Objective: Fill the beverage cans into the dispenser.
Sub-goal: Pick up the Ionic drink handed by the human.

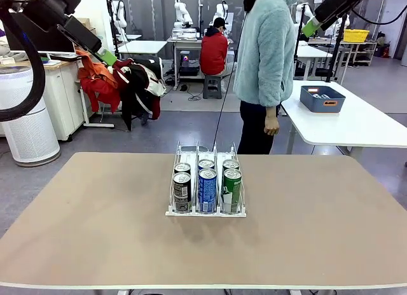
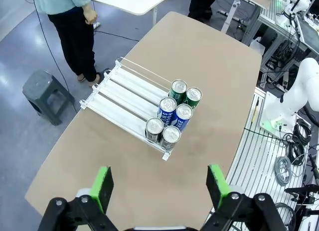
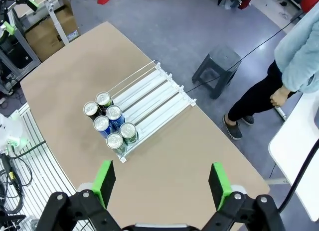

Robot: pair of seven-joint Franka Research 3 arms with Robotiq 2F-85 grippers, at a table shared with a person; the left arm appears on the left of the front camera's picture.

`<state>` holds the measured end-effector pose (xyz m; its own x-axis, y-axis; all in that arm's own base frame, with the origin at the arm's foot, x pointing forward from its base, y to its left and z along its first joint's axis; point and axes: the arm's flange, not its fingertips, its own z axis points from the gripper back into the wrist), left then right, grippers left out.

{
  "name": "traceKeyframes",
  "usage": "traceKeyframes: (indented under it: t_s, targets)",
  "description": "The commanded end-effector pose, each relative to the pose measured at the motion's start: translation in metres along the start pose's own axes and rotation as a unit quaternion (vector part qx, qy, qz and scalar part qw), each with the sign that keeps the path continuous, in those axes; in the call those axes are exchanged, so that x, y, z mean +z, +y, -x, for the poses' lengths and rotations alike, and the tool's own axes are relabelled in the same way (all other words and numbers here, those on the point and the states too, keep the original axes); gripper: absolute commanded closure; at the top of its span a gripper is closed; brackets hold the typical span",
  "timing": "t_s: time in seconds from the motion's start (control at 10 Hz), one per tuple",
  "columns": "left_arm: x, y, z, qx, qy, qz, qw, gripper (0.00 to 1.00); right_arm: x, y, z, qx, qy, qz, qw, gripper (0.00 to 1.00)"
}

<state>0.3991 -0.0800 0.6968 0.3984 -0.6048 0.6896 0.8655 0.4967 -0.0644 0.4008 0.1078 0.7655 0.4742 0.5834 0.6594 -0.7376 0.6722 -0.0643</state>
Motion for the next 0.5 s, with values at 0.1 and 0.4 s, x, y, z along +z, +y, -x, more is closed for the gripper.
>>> traceKeyframes:
  t_s: [0.1, 0.4]
  targets:
    - [-0.0001, 0.0022, 0.0028, 0.009, -0.003, 0.006, 1.000, 0.00, -0.0005, 0.0036, 0.0053, -0.001, -0.002, -0.006, 1.000, 0.00]
    - [-0.0001, 0.0022, 0.0028, 0.009, -0.003, 0.006, 1.000, 0.00, -0.0005, 0.0036, 0.0053, -0.001, -0.002, -0.006, 1.000, 0.00]
